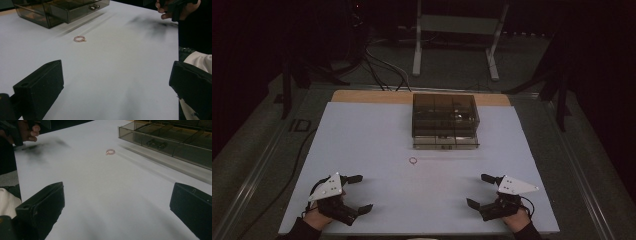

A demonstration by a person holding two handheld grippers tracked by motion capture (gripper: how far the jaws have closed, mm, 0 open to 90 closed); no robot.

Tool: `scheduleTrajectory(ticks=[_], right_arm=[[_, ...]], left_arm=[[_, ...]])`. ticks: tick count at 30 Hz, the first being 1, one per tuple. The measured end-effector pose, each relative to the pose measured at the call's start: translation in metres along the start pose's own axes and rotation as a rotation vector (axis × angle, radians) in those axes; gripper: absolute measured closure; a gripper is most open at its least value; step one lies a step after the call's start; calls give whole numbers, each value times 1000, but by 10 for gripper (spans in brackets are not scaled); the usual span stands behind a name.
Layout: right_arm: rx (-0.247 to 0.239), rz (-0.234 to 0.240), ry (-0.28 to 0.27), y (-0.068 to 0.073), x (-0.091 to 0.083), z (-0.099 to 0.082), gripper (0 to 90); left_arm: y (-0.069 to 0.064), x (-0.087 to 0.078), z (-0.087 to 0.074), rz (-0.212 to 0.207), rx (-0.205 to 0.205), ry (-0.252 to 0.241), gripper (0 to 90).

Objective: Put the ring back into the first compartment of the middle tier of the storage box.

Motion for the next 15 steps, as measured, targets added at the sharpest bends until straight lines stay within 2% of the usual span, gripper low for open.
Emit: scheduleTrajectory(ticks=[6,12,15], right_arm=[[3,-4,2,0,0,0,0],[4,-5,0,0,0,0,0],[6,-7,-1,0,0,1,0]], left_arm=[[-2,3,3,-2,-10,-8,9],[-6,10,5,-11,8,22,9],[-8,12,8,-20,0,23,9]])
Point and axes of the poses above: each handheld gripper's, and its own axes: x roughly forward along the jaws, z roughly out of its top, y roughly to its left, the point moved 4 cm from there along x, roughly forward along the jaws, and after that the axes turned 11 degrees about -x, right-handed, at the moved point
